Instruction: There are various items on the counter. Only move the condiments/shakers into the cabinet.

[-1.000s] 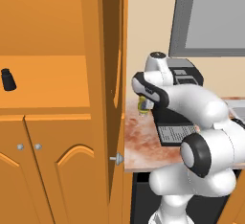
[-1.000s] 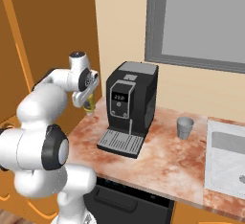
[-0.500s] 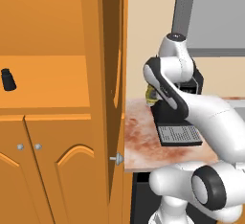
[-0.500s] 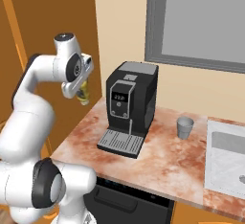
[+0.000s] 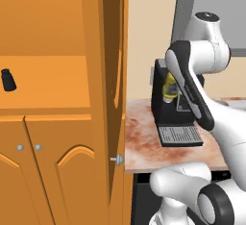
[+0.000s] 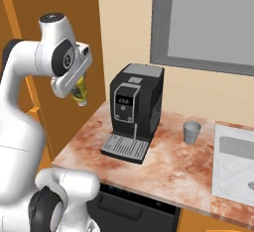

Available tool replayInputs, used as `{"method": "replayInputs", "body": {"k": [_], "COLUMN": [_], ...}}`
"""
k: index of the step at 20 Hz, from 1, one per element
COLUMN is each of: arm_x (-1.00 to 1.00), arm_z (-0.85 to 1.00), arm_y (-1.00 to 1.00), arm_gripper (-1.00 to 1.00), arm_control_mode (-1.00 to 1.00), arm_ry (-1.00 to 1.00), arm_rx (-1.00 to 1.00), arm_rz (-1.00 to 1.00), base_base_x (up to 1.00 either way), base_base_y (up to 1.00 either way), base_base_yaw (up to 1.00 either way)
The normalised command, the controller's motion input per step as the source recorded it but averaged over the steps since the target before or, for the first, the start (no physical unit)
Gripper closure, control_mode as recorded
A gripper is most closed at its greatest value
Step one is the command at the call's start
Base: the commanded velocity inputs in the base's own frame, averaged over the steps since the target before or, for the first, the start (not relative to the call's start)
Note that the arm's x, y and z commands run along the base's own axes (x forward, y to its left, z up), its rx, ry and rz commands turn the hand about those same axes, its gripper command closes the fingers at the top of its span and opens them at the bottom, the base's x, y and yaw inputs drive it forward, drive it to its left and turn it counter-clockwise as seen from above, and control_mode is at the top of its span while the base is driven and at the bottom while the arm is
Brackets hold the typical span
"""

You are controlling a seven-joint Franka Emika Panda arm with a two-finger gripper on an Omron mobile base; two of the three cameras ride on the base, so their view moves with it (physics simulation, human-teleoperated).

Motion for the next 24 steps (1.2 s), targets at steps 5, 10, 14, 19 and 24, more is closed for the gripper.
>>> {"method": "replayInputs", "body": {"k": [5, 10, 14, 19, 24], "arm_x": [-0.95, -0.67, -0.17, -0.07, 0.0], "arm_z": [0.05, -0.06, -0.03, -0.03, 0.0], "arm_y": [-0.21, 0.03, 0.1, 0.0, 0.0], "arm_gripper": [1.0, 1.0, 1.0, 1.0, 1.0], "arm_control_mode": [-1.0, -1.0, -1.0, -1.0, 1.0], "arm_ry": [0.04, 0.04, 0.0, 0.0, 0.0], "arm_rx": [0.0, 0.0, -0.03, 0.0, 0.0], "arm_rz": [0.0, -0.01, -0.01, 0.0, 0.0], "base_base_x": [0.0, 0.0, 0.0, 0.0, -0.95], "base_base_y": [0.0, 0.0, 0.0, 0.0, -0.11], "base_base_yaw": [0.0, 0.0, 0.0, 0.0, -0.04]}}
